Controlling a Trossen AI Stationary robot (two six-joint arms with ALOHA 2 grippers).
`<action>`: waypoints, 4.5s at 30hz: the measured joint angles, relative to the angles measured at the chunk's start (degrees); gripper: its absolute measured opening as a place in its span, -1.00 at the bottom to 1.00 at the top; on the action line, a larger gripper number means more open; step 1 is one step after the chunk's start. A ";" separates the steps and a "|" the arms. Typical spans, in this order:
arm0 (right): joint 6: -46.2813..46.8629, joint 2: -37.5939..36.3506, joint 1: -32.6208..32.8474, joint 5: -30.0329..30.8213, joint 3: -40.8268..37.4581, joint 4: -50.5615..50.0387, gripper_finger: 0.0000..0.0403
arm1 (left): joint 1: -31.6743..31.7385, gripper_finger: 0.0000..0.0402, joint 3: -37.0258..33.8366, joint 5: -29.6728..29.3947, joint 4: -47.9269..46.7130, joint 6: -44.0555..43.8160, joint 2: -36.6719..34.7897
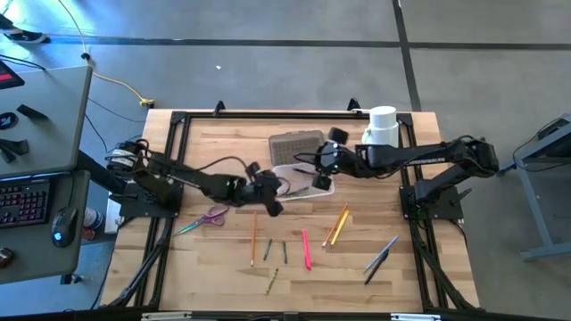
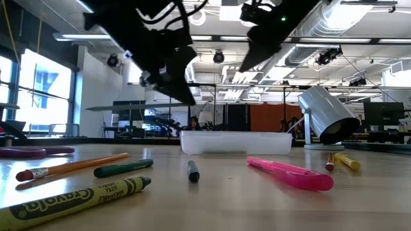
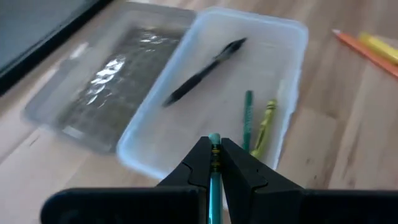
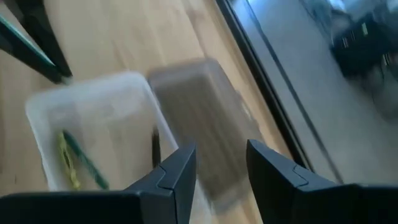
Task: Pick & place school supplies into a supply box
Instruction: Put the light blue pencil into the gray supply box, then put the left orange pencil into the gray supply box
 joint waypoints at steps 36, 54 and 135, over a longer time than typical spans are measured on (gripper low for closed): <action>20.07 -4.41 4.06 10.25 -0.02 -17.23 -0.37 | 17.08 -0.71 36.05 35.53 -3.41 31.92 30.17; 20.20 -4.39 3.99 9.95 -0.02 -16.43 -0.37 | 17.06 -0.32 36.01 33.90 -1.61 31.35 30.86; 11.39 -4.37 3.90 4.33 -0.04 -4.33 -0.37 | -13.01 -0.48 2.67 10.14 -30.14 -48.68 9.01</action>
